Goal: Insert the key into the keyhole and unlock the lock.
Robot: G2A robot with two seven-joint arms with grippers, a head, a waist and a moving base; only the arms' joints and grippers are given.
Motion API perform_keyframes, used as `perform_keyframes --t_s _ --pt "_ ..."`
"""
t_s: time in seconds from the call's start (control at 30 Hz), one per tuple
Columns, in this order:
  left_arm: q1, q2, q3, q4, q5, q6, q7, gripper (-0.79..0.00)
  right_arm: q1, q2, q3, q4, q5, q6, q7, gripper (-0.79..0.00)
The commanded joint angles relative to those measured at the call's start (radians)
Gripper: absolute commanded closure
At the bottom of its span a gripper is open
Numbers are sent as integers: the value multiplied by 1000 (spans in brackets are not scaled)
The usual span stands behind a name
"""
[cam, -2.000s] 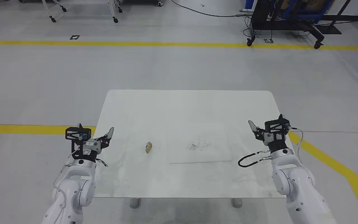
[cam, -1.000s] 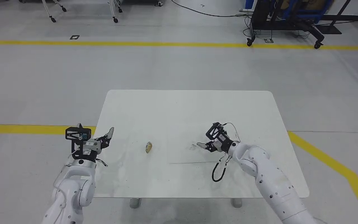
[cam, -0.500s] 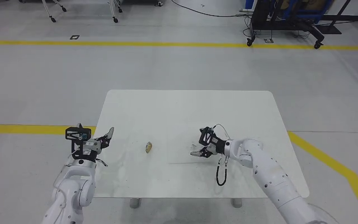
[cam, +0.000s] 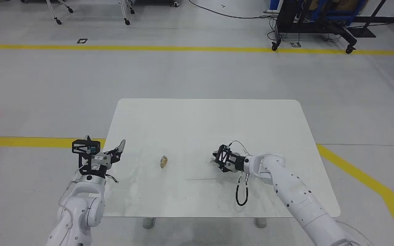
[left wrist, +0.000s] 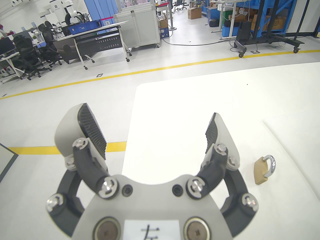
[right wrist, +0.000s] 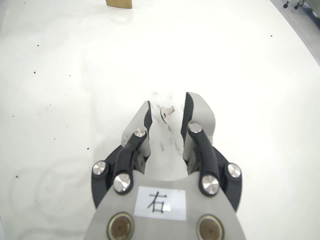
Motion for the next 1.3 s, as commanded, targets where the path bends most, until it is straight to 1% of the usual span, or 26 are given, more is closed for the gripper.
perform_keyframes --t_s 0.0,0.47,0.73,0.87,0.97,1.1,1.27 --pt "0 0 0 0 0 0 0 -785 -1 2 2 -5 -7 2 -2 0" --pt "0 0 0 0 0 0 0 -785 -29 21 20 -79 -59 7 -6 0" --pt "0 0 0 0 0 0 0 -785 -69 39 84 -158 -39 19 -29 0" --pt "0 0 0 0 0 0 0 -785 -105 48 144 -219 58 19 -54 0" --pt "0 0 0 0 0 0 0 -785 -137 52 191 -257 168 31 -61 0" --pt "0 0 0 0 0 0 0 -785 -152 53 232 -241 331 32 -28 0" --pt "0 0 0 0 0 0 0 -785 -152 53 232 -241 331 32 -28 0"
